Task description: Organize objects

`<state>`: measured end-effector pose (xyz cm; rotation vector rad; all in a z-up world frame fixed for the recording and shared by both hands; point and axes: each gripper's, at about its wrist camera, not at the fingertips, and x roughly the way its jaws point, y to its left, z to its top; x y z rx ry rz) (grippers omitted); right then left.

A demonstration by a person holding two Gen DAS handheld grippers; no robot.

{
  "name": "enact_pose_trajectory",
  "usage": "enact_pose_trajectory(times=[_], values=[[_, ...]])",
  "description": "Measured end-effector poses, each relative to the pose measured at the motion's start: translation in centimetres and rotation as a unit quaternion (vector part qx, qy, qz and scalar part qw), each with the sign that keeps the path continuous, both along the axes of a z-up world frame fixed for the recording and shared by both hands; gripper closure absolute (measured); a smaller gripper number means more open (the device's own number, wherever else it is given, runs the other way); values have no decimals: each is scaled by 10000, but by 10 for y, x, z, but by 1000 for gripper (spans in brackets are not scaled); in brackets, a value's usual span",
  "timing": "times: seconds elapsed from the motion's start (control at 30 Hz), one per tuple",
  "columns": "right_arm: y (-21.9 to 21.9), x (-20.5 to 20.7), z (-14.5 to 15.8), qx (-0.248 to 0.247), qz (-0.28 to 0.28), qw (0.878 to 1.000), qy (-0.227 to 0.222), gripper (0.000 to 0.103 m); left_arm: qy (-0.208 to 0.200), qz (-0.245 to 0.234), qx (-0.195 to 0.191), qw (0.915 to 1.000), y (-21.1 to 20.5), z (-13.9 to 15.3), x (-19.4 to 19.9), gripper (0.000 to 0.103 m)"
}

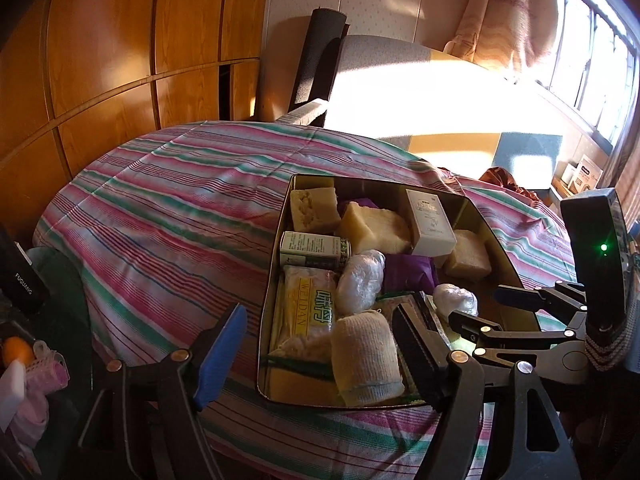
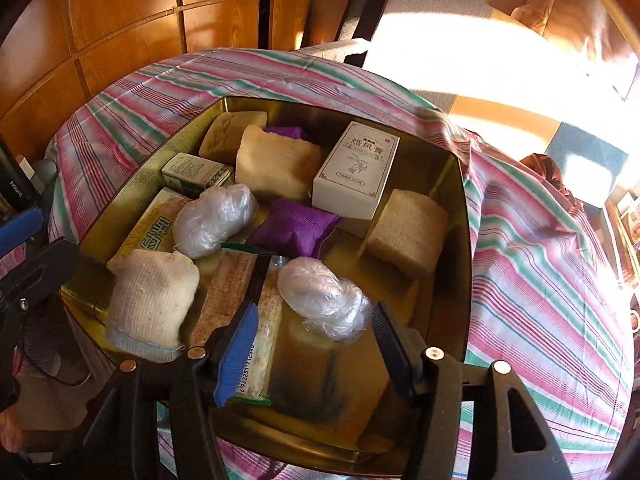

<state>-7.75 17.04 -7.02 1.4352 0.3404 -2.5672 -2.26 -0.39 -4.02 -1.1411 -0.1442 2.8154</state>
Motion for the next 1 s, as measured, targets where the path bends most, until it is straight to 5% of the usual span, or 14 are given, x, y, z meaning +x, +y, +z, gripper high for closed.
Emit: enact_pose_trajectory(times=[0.3, 0.77, 1.0], values=[[8, 13, 15, -81, -395, 9984, 399, 43, 44, 20, -76, 10000, 1, 4, 5, 23], [42, 41, 52, -233, -1281, 9826, 1326, 42, 173, 260, -164, 9994, 9, 13, 13, 0], [46, 50, 61, -311, -1328, 9794, 1491, 42, 169, 359, -151, 9991, 12, 18, 14, 0]])
